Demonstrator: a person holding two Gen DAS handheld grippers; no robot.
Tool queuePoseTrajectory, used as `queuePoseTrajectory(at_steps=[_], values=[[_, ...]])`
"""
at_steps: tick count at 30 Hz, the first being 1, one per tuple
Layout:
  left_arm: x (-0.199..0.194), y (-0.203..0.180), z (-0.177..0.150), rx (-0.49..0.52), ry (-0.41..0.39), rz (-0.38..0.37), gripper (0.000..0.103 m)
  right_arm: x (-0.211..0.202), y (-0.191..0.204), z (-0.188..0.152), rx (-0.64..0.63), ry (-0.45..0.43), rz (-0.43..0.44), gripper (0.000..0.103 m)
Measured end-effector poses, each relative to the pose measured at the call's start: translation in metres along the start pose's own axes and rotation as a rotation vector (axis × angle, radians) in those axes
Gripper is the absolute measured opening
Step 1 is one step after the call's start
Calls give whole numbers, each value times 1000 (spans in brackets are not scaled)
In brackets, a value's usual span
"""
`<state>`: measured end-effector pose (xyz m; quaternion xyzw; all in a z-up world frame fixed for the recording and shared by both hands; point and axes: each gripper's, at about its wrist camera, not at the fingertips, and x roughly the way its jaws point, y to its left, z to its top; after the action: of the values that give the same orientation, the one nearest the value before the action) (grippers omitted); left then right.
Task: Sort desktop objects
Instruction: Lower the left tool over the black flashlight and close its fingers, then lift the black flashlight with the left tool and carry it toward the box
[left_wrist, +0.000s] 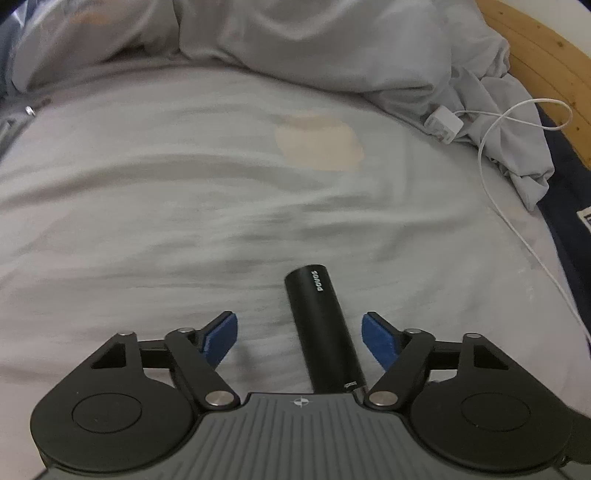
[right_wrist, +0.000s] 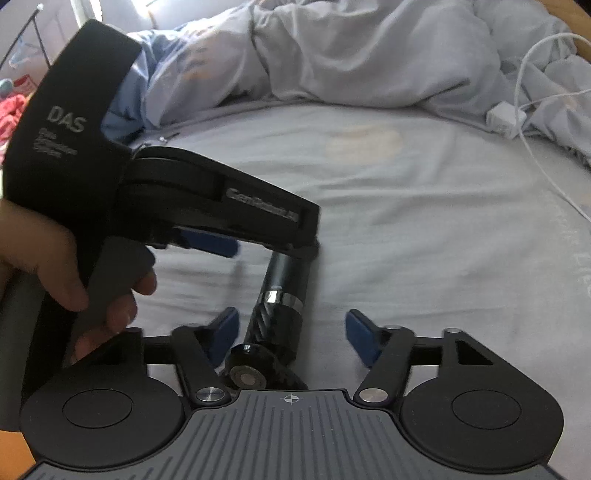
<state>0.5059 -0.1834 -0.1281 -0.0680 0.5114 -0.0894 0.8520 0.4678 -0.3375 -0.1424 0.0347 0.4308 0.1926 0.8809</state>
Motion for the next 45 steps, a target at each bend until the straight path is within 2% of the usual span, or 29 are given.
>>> queuePoseTrajectory(at_steps=[1, 5, 8, 9, 11, 12, 22, 30, 36, 45], values=[[3, -1, 0, 8, 5, -1, 69, 1, 1, 0, -4, 2, -1, 61], [11, -1, 4, 26, 8, -3, 65, 5, 3, 2, -11, 17, 5, 58], [12, 3, 9, 4, 12, -25, 56, 9, 5, 3, -17, 29, 11, 53], [13, 3, 10, 2, 16, -29, 54, 10, 5, 3, -19, 32, 12, 47], [14, 3, 11, 5, 19, -36, 42, 12, 7, 4, -22, 40, 16, 41], [15, 2, 11, 9, 22, -40, 40, 13, 7, 4, -24, 44, 18, 41], [17, 9, 11, -13, 32, -78, 40, 15, 11, 5, -20, 77, 35, 40], [8, 10, 8, -34, 37, -111, 39, -4, 14, -2, -7, 63, 57, 39], [-17, 8, 3, -30, 12, -144, 38, -19, 15, -5, 2, 20, 71, 39], [-78, -2, -5, -24, -45, -187, 36, -73, 36, -3, 0, -41, 77, 37]])
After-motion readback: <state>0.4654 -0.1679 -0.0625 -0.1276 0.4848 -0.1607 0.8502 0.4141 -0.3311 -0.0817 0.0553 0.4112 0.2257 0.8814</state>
